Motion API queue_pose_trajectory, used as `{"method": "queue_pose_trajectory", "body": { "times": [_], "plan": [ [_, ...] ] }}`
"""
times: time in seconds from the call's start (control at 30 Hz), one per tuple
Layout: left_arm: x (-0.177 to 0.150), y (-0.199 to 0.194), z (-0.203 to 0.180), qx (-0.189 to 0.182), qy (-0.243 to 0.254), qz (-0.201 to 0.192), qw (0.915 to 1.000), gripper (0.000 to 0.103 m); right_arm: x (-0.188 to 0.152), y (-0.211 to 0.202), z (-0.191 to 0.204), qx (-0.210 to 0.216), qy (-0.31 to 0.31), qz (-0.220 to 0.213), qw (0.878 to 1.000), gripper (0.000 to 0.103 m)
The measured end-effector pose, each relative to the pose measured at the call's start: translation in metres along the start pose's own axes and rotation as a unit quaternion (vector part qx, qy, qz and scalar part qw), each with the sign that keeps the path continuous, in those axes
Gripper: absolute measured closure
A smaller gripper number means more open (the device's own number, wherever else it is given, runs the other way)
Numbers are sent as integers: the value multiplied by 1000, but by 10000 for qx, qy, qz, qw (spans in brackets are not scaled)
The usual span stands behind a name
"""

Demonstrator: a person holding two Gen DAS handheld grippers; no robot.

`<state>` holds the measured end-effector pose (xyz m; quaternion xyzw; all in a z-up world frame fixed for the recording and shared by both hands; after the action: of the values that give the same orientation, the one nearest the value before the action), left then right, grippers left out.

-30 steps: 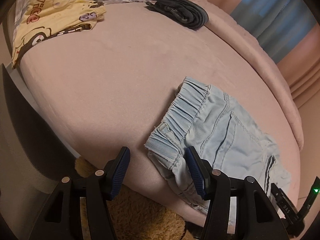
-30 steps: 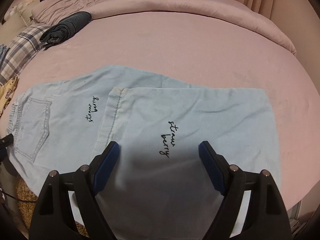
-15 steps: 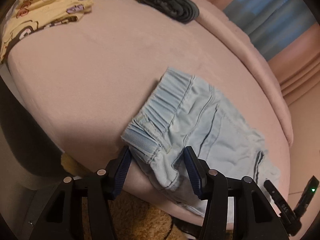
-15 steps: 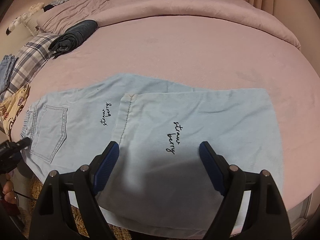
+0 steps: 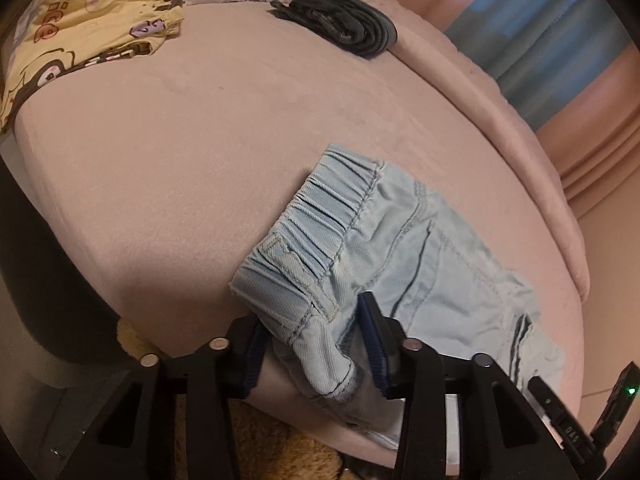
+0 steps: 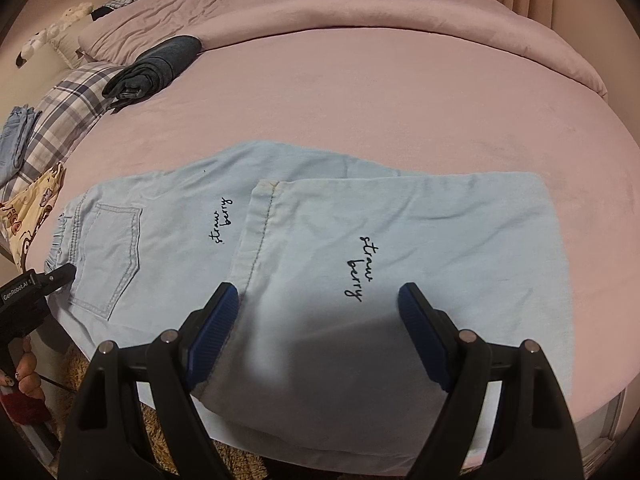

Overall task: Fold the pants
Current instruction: 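Lift the waistband with the left tool and fold it onto the leg hems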

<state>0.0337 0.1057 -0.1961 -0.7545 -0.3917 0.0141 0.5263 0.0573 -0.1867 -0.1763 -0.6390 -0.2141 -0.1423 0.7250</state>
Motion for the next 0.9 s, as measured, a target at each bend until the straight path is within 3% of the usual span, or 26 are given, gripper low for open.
{"method": "queue_pose_trajectory", "body": {
  "times": [0.17, 0.23, 0.47, 0.6, 0.7, 0.9],
  "plan": [
    [3, -13, -8, 68, 20, -130, 9999, 74, 1, -3, -2, 13, 44, -38, 10000, 20],
    [7, -25, -17, -65, -11, -287, 9996, 77, 2, -5, -6, 13, 96, -71, 9999, 20],
    [12, -59, -58, -235, 433, -670, 9965, 86, 5, -14, -20, 63, 334, -175, 9993, 20],
    [10, -69, -89, -669, 716, -669, 9929, 86, 8, -24, -31, 77, 485, -307, 9983, 20],
    [8, -68, -105, -531, 964, -712, 9914, 88, 8, -30, -39, 105, 600, -381, 9974, 20],
    [-2, -78, -135, -657, 1300, -772, 9863, 89, 9, -38, -52, 84, 778, -490, 9957, 20]
  ]
}}
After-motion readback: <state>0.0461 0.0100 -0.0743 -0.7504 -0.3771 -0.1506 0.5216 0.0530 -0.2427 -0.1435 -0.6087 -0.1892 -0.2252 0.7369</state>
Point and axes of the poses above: each gripper's, at about its wrist camera, not at the fingertips, and y roughly the way its jaws point, z to its left, x to its top, the point moved 10 cm from there along y, roughly the way its jaws point, and after that the axes turned 2 degrees about -y, right-handed, at the moved point
